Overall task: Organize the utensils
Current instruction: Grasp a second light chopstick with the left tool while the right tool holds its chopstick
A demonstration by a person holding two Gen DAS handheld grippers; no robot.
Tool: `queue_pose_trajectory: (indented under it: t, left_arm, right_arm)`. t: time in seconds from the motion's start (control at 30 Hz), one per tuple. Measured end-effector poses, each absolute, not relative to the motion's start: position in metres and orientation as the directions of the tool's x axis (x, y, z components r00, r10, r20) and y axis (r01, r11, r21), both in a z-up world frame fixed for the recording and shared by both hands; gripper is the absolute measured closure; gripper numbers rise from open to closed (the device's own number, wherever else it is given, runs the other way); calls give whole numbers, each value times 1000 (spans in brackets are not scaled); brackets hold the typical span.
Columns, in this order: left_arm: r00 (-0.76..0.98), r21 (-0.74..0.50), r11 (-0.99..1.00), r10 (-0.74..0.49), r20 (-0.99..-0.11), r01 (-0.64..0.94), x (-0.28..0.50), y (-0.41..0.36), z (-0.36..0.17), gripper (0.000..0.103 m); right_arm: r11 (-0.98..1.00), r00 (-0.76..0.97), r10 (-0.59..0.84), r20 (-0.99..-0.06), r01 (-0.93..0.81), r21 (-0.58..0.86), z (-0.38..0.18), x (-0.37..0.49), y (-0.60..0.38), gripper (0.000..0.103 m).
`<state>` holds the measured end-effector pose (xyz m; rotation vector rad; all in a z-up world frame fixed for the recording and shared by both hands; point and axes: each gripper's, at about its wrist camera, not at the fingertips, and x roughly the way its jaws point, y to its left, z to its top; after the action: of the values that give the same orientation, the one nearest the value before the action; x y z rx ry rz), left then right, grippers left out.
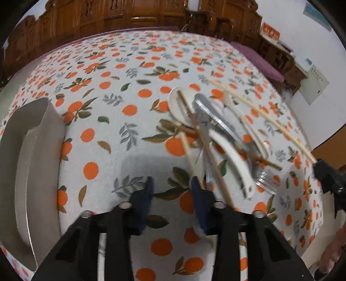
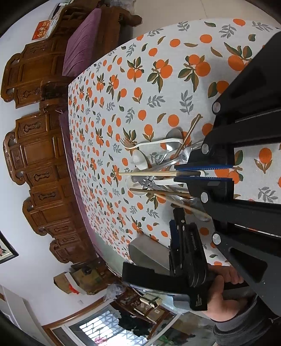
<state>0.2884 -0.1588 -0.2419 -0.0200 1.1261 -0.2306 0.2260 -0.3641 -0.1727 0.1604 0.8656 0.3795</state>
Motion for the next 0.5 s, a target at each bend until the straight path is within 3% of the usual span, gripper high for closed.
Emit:
queue_pose_trajectory:
  t: [0.27,0.5]
  left_arm:
    - [412,-181,970,-234,-880,165,281,-155,-237,76]
    - [401,-143,959,-234,-885,244,267,-180,-238,76]
  right_arm:
    - [922,592,387,-707,-261,286,-169,226,-363,97]
    - [924,590,381,-711,-259,280,-170,226,-363,97]
